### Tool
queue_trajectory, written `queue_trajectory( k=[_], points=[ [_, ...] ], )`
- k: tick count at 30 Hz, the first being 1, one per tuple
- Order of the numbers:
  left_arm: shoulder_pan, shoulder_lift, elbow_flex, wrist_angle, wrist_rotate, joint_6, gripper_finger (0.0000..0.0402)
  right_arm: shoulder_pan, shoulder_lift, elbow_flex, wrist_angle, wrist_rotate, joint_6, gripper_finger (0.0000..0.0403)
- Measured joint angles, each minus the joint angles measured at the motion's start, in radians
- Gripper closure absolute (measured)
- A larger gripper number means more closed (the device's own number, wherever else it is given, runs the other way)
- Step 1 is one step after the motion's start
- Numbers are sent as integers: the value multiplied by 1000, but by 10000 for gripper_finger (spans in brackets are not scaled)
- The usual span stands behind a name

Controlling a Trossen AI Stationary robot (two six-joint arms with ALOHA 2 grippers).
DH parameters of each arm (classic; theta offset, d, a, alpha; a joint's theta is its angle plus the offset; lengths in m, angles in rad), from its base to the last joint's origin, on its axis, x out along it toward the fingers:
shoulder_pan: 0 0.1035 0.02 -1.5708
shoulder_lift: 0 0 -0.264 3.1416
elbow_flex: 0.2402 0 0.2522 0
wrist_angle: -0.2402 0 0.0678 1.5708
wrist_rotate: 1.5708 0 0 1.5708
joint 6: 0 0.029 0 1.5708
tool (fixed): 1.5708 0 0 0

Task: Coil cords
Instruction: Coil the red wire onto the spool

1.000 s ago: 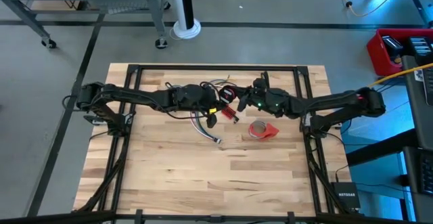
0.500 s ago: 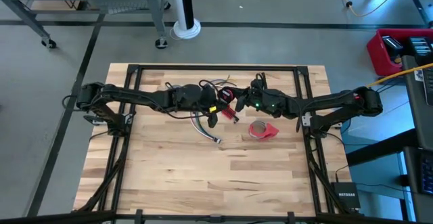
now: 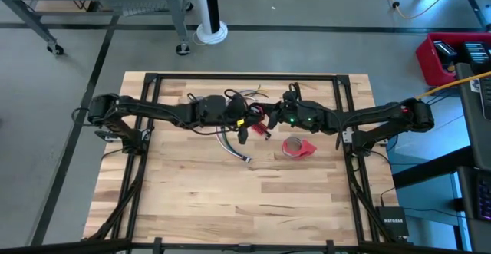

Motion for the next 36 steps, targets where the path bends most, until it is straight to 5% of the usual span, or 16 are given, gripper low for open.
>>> queue_trajectory(
  k=[9,36],
  points=[
    [-11,115,60,36,12,31,401,1,-1,-3,-50,-42,-4,402],
    [32,45,76,-130,-50,111,401,0,-20,0,-182,-207,0,402]
  ],
)
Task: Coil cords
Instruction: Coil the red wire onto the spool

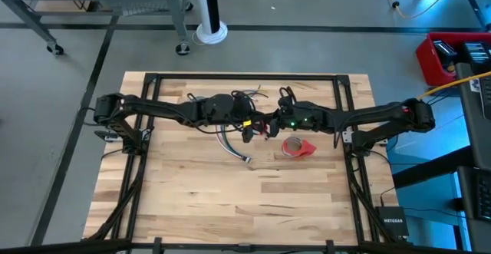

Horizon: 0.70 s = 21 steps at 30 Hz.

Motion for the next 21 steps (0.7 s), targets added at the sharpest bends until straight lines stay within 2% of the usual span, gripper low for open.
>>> queue_trajectory(
  k=[12,21],
  points=[
    [23,-70,0,-167,-5,0,398,0,-53,0,-50,-54,-1,402],
    [24,-72,0,-203,3,18,395,0,-94,-1,-63,-88,-6,402]
  ],
)
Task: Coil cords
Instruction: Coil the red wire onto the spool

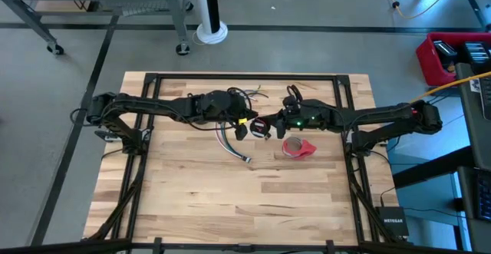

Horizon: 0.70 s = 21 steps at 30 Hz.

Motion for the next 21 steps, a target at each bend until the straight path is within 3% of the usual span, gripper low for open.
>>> queue_trajectory(
  k=[9,21],
  points=[
    [0,0,0,2,31,34,393,0,-31,0,-9,-28,0,402],
    [1,0,0,-11,151,33,343,0,-40,-1,-11,-72,-5,402]
  ],
)
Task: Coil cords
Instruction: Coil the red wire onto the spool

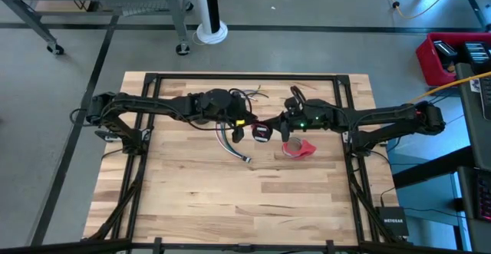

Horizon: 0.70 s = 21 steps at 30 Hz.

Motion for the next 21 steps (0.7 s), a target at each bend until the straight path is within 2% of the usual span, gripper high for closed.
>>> queue_trajectory(
  k=[6,12,21],
  points=[
    [0,0,-1,1,7,-2,336,0,0,0,-5,2,-1,402],
    [11,-12,-2,-14,15,-6,348,0,0,1,-29,5,-39,402],
    [13,-16,-2,-54,96,-52,367,0,0,1,-37,5,-96,402]
  ],
)
